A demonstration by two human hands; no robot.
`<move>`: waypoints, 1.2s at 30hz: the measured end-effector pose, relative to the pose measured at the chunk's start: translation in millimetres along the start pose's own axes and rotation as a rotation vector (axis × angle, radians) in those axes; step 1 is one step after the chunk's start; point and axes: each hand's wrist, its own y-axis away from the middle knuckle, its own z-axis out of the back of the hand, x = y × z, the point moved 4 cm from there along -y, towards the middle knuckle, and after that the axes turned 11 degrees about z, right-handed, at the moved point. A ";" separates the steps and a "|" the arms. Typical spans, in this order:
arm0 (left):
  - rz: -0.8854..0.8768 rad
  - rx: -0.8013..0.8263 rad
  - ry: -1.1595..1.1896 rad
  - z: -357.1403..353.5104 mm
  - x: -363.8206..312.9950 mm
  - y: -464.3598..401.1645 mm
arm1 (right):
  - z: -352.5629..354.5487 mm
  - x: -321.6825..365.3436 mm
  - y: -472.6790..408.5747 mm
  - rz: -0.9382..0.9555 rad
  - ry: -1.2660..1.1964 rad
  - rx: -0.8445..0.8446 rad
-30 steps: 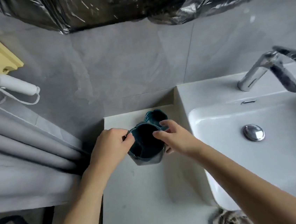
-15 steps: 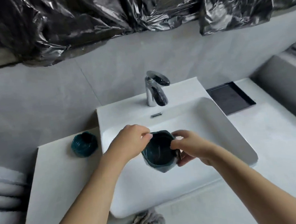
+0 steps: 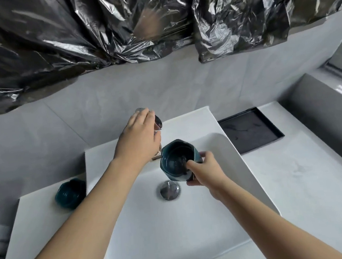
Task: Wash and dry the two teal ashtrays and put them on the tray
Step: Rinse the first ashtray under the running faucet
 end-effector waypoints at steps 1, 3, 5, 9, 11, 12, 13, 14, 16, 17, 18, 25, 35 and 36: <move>-0.030 -0.051 -0.016 0.8 0.5 -1.2 | -2.5 -0.9 -2.9 0.004 -0.009 0.004; -0.055 -0.109 -0.025 2.0 3.8 -5.4 | -8.4 -2.8 -7.3 0.017 -0.027 0.013; -0.065 -0.110 -0.031 3.0 5.2 -9.4 | -14.7 -5.8 -10.8 0.027 -0.045 0.020; -0.103 -0.125 -0.032 5.7 8.7 -15.2 | -24.4 -11.1 -13.2 0.037 -0.072 0.027; -0.038 -0.112 0.062 14.7 12.9 -21.4 | -26.3 -11.4 -13.2 0.049 -0.086 0.029; 0.000 -0.106 0.116 18.8 15.7 -26.4 | -26.5 -11.1 -12.9 0.056 -0.102 0.029; 0.020 -0.111 0.150 20.8 18.1 -30.9 | -26.4 -10.9 -12.4 0.063 -0.119 0.029; 0.023 -0.106 0.186 20.0 20.2 -33.3 | -25.5 -10.5 -11.9 0.070 -0.134 0.030; 0.036 -0.085 0.327 14.3 24.8 -29.8 | -23.5 -10.1 -10.4 0.077 -0.151 0.027; 0.084 -0.084 0.417 9.8 29.4 -24.4 | -22.6 -10.3 -9.9 0.077 -0.157 0.023; 0.181 -0.095 0.504 4.2 36.2 -15.6 | -21.7 -11.2 -9.7 0.076 -0.162 0.018; 0.734 0.557 0.948 -64.3 50.1 62.4 | -27.3 -23.3 -10.2 0.052 -0.203 0.003; 0.560 0.454 0.777 -69.3 47.8 72.0 | -40.0 -31.0 -9.5 -0.044 -0.124 0.170; 0.557 0.445 0.741 -68.4 49.3 72.8 | -39.8 -30.3 -9.5 -0.044 -0.079 0.192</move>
